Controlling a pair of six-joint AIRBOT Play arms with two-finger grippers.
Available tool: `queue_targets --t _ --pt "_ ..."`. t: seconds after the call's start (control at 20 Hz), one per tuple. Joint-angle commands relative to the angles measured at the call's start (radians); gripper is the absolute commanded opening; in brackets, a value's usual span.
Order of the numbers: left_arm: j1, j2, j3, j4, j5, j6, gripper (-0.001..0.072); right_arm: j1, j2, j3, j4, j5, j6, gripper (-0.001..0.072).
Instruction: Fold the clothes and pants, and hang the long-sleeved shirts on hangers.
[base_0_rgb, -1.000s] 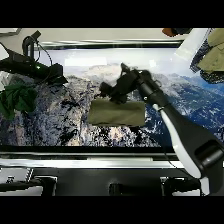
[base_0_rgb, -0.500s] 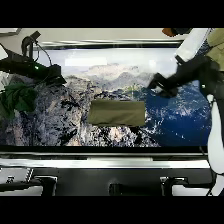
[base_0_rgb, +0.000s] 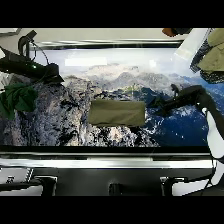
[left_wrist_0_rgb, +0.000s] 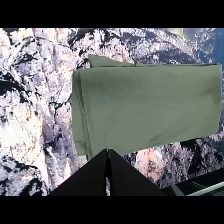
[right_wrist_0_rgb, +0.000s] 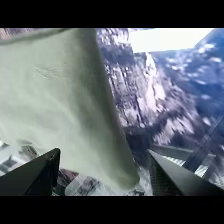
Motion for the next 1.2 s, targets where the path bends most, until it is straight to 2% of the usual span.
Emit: queue_targets --t 0.0,0.05,0.15,0.2,0.3,0.35,0.4,0.55,0.75,1.15 --pt "0.001 -0.005 0.0 0.0 0.013 0.0 0.0018 0.054 -0.056 -0.03 0.045 0.056 -0.065 0.0582" --pt "0.0 -0.008 0.0 0.0 0.013 0.0 0.0018 0.072 -0.067 -0.03 0.046 0.073 -0.064 0.0581" --pt "0.001 -0.011 0.0 0.0 0.013 0.0 0.0018 0.111 -0.079 -0.03 0.05 0.108 -0.06 0.0517" --pt "0.001 -0.012 0.0 0.0 0.013 0.0 0.0018 0.127 -0.079 -0.029 0.049 0.124 -0.06 0.0512" --pt "0.001 -0.012 0.0 0.0 0.016 0.0 0.0018 0.148 -0.079 -0.028 0.053 0.127 -0.051 0.0317" --pt "0.001 -0.012 0.0 0.0 0.016 0.0 0.0017 0.148 -0.073 -0.028 0.055 0.124 -0.038 0.0147" --pt "0.001 -0.012 0.0 0.0 0.016 0.0 0.0018 0.148 -0.062 -0.026 0.057 0.123 -0.03 0.0048" --pt "0.001 -0.012 0.0 0.0 0.015 0.0 0.0018 0.127 -0.005 0.04 0.045 0.125 0.042 0.0029" --pt "0.001 -0.012 0.0 0.0 0.015 0.0 0.0018 0.044 0.014 0.232 0.002 0.098 0.203 0.0029" --pt "0.001 -0.012 0.0 0.0 0.015 0.004 0.0018 -0.233 0.014 0.481 -0.076 0.09 0.397 0.0029"
